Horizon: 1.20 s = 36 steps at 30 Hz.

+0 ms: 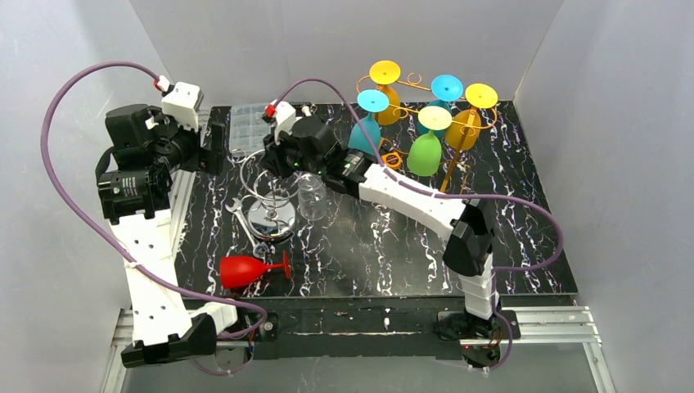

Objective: Place the wine glass upside down on the wine glass rack

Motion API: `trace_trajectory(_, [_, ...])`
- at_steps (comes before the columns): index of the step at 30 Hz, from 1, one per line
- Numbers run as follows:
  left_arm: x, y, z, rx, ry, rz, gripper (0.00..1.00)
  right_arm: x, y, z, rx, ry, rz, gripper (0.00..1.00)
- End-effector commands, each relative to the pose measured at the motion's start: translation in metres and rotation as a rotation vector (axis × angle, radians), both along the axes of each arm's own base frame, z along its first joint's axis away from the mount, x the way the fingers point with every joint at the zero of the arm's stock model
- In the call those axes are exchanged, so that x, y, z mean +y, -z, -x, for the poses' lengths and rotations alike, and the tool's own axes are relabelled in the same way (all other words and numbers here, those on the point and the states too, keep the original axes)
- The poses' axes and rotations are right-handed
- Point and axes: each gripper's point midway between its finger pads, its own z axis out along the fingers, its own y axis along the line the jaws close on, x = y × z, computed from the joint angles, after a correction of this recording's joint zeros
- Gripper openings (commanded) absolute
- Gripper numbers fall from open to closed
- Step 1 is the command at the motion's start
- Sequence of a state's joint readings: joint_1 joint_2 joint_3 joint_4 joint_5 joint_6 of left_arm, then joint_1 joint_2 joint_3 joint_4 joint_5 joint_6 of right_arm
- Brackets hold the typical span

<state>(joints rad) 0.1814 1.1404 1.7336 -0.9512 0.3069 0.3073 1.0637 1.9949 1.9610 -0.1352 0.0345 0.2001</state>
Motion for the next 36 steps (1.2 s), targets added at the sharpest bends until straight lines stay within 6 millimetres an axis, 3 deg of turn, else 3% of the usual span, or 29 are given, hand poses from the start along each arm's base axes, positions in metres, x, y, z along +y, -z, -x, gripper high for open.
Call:
trace_trajectory(1, [-0.006, 0.001, 0.012, 0.010, 0.059, -0.023, 0.98, -0.045, -0.070, -0.003, -0.069, -0.055, -0.103, 0.07])
trace_trajectory(7, [-0.009, 0.005, 0.017, 0.013, 0.093, -0.044, 0.98, -0.068, -0.075, 0.016, -0.122, -0.124, -0.032, 0.05])
trace_trajectory(12, [-0.011, 0.006, 0.019, 0.017, 0.095, -0.037, 0.98, -0.082, -0.081, 0.018, -0.149, -0.114, -0.009, 0.01])
trace_trajectory(30, [-0.014, 0.003, 0.019, 0.006, 0.102, -0.015, 0.98, -0.085, -0.143, 0.019, -0.212, -0.109, -0.074, 0.01])
trace_trajectory(36, [-0.015, 0.003, 0.019, 0.002, 0.101, -0.013, 0.98, -0.074, -0.137, 0.022, -0.195, -0.126, -0.064, 0.01])
